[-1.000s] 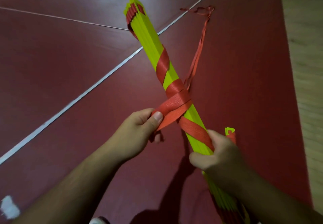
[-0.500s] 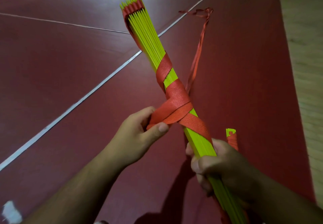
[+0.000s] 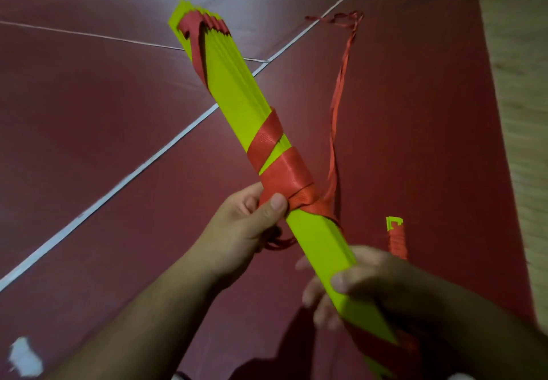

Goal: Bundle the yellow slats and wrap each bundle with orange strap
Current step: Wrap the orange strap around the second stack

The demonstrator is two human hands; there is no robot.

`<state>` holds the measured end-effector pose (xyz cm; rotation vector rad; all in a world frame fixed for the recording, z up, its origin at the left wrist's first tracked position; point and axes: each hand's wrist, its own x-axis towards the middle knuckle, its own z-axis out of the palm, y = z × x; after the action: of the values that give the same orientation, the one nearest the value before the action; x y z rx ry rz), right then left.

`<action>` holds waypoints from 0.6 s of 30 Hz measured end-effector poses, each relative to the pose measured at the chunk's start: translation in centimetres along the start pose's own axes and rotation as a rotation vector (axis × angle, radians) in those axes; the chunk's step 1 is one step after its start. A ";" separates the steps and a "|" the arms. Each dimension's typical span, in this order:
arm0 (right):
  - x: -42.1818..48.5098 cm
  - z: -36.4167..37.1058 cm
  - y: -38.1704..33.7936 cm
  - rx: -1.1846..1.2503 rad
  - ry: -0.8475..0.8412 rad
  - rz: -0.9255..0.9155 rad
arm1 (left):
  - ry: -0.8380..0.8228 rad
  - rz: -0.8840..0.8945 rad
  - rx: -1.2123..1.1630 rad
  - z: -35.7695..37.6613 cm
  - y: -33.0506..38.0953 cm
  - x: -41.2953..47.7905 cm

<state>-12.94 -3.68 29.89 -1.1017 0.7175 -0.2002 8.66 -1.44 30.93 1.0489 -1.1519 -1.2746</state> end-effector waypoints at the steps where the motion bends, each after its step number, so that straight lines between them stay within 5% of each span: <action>1: 0.5 -0.2 0.2 -0.258 0.250 -0.041 | 0.084 0.006 0.075 0.1 0.1 0.0; 3: 0.9 0.2 0.7 -0.568 0.605 -0.160 | 0.261 0.007 0.188 0.6 -0.1 0.0; 6: 1.3 1.7 1.5 -0.868 0.724 -0.195 | 0.424 -0.048 0.186 2.1 -0.3 -0.1; 9: 2.0 1.9 2.2 -1.085 0.865 -0.195 | 0.393 -0.080 0.152 2.9 0.0 -0.3; 14: 1.5 1.1 1.2 -0.997 0.902 -0.208 | 0.066 0.021 0.185 2.0 1.6 -0.5; 18: 1.0 1.9 0.7 -0.753 0.819 -0.204 | 0.058 0.101 0.538 -0.4 1.4 0.0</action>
<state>-11.15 -2.44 29.28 -1.8408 1.4810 -0.6072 9.22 -1.43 32.28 1.3841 -1.5264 -0.8636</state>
